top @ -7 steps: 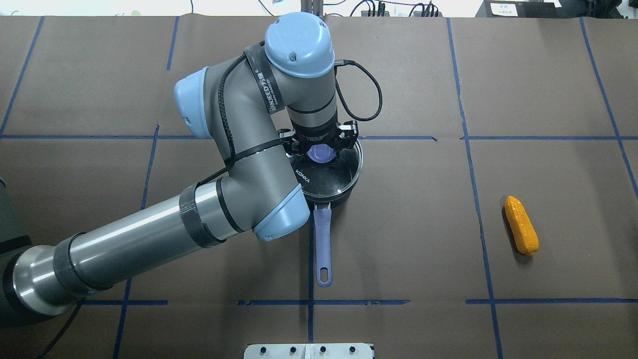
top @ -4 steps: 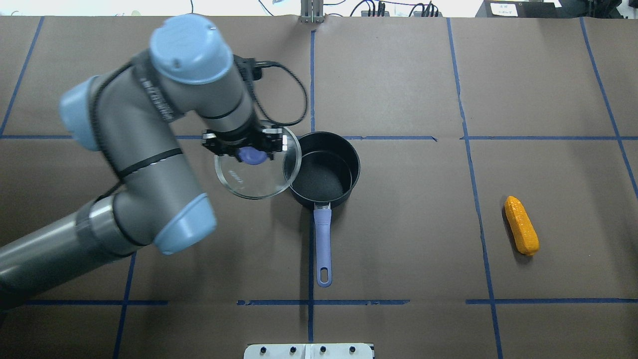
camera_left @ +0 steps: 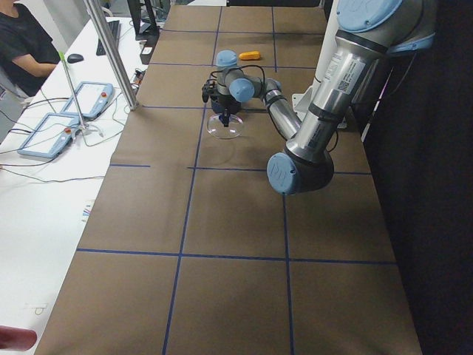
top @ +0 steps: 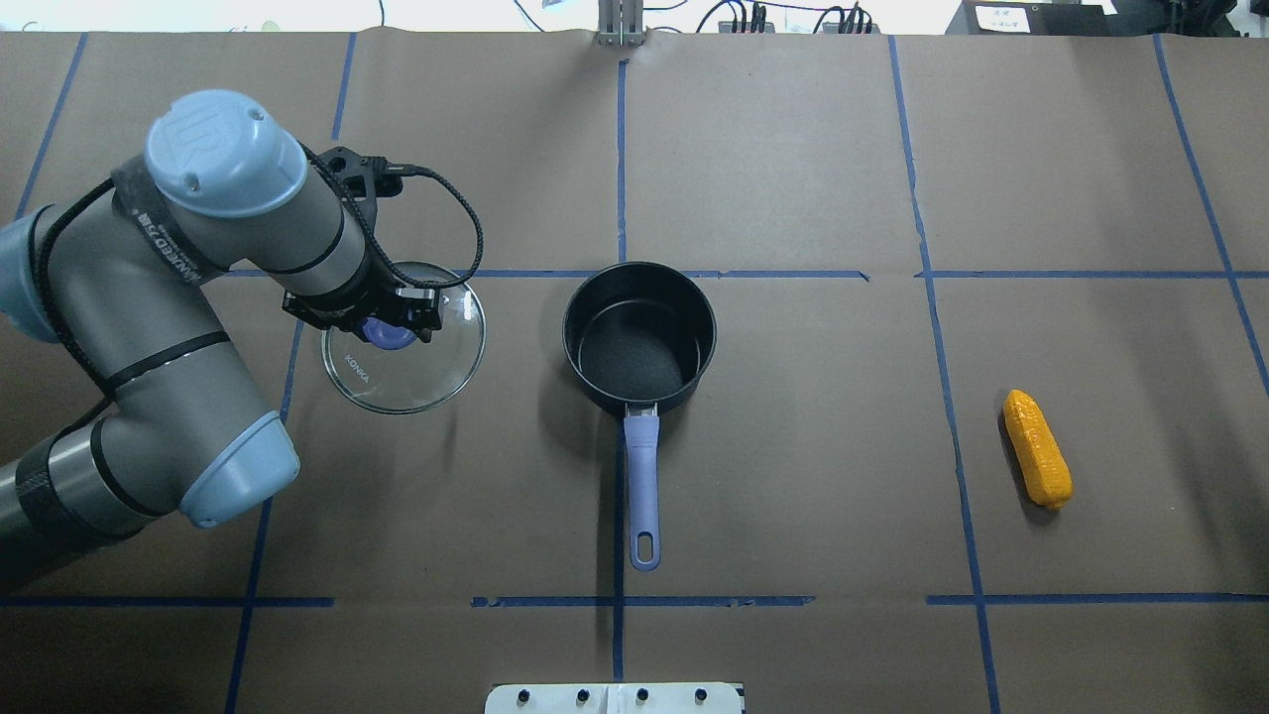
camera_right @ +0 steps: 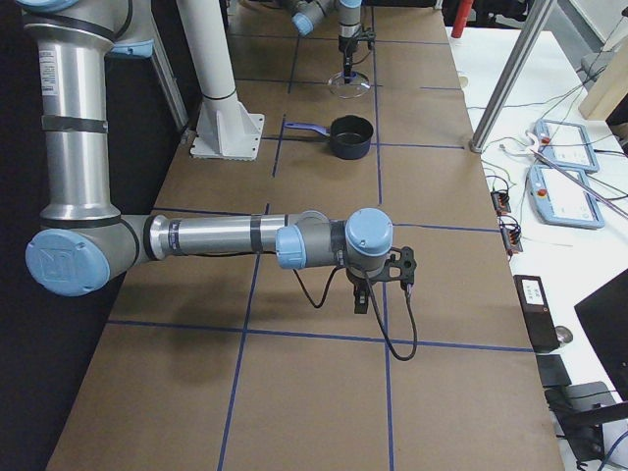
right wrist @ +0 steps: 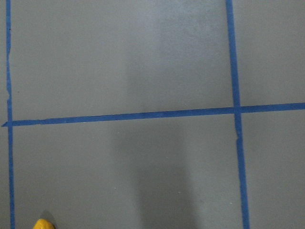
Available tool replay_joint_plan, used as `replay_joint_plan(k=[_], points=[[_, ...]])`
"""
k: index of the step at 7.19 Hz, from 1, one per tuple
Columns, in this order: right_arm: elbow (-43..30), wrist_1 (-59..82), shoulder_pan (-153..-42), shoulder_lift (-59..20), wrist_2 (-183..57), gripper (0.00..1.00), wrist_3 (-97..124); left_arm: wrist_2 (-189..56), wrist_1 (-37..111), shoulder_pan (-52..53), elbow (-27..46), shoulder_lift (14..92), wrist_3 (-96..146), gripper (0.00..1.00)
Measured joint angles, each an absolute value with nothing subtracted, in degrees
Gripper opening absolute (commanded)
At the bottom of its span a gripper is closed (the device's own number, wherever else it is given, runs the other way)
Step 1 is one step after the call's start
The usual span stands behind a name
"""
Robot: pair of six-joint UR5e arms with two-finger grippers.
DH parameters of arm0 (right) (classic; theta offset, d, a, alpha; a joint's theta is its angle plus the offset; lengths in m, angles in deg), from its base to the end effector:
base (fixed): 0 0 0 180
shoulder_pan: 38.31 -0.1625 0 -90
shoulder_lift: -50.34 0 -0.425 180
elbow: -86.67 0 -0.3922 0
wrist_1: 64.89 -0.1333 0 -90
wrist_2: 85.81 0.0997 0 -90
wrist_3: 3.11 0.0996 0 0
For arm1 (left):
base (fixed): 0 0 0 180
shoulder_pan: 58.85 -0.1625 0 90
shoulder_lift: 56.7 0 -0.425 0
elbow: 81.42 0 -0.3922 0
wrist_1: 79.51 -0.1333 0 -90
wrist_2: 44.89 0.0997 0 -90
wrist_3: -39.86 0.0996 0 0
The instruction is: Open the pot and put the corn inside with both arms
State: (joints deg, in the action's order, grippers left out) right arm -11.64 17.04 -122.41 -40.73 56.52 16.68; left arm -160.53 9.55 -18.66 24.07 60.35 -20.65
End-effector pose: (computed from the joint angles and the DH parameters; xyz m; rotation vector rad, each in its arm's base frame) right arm 0.0035 -0.4964 0.5704 0.0403 -0.9400 0.1023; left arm 0.4127 -0.4667 0.2768 0.0567 0.8290 -0.0135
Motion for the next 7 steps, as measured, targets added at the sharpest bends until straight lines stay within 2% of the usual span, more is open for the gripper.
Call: replay_joint_plan(k=[3, 7], points=[[-12.85, 2.74, -112.11, -40.78, 52.57, 1.0, 37.35, -160.47, 18.56, -20.26, 18.58, 59.44, -26.65, 0.1], [-15.84, -1.18, -101.84, -38.66, 45.93, 1.0, 51.49, -160.46, 20.76, -21.54, 16.97, 59.04, -28.84, 0.1]])
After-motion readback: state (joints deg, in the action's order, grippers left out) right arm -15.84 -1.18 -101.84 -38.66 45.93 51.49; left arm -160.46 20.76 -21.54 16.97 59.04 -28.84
